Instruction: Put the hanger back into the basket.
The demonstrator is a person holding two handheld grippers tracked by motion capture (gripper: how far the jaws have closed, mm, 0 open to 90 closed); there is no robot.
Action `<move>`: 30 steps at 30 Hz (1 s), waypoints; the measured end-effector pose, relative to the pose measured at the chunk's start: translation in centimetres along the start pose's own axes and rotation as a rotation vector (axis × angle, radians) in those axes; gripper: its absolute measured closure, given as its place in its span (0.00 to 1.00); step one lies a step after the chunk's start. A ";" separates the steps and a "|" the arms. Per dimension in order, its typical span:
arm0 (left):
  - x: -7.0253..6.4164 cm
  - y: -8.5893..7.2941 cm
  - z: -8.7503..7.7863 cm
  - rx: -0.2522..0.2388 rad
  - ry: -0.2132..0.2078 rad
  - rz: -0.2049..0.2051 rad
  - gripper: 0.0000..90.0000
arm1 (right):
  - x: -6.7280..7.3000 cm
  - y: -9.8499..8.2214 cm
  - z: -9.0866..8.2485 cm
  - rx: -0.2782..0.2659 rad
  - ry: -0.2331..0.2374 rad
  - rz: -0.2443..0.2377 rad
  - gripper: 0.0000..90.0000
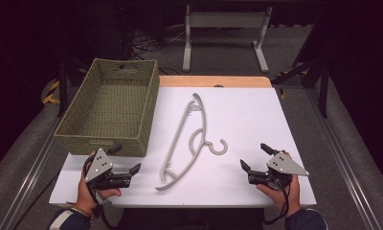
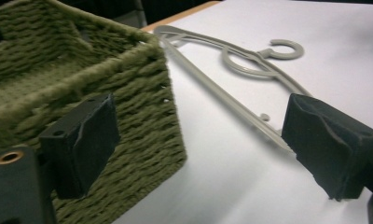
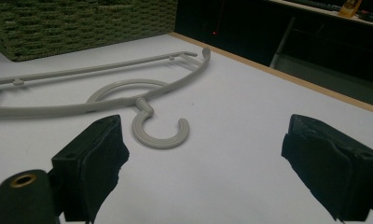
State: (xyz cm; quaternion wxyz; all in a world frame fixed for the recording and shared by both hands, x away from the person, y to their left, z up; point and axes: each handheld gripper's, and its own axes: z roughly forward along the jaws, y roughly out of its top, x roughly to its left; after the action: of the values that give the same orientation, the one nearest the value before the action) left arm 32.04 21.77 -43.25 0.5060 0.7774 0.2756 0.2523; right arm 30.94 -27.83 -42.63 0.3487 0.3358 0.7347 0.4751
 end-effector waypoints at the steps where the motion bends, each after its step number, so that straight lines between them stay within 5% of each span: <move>1: -0.1 0.0 0.1 0.007 -0.001 0.003 0.14 | 0.0 0.0 0.0 0.003 -0.002 -0.003 0.14; 8: -0.8 0.2 0.6 0.030 -0.031 0.016 0.15 | -0.1 0.2 -0.1 0.003 -0.012 -0.005 0.14; 15: -2.6 1.3 2.1 0.074 -0.108 0.036 0.20 | 0.1 0.0 0.2 0.029 -0.017 -0.017 0.16; 19: -4.1 2.2 4.0 0.164 -0.150 0.037 0.23 | 0.0 -0.1 0.2 0.031 -0.024 -0.014 0.16; 30: -5.8 3.6 8.5 0.302 -0.263 0.046 0.26 | -0.1 -0.3 0.4 0.056 -0.022 -0.017 0.16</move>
State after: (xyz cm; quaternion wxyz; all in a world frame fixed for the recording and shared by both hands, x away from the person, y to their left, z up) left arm 34.20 11.10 -43.62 0.4095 0.8768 0.2240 0.1157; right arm 31.28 -27.79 -43.01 0.3511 0.3445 0.7467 0.4478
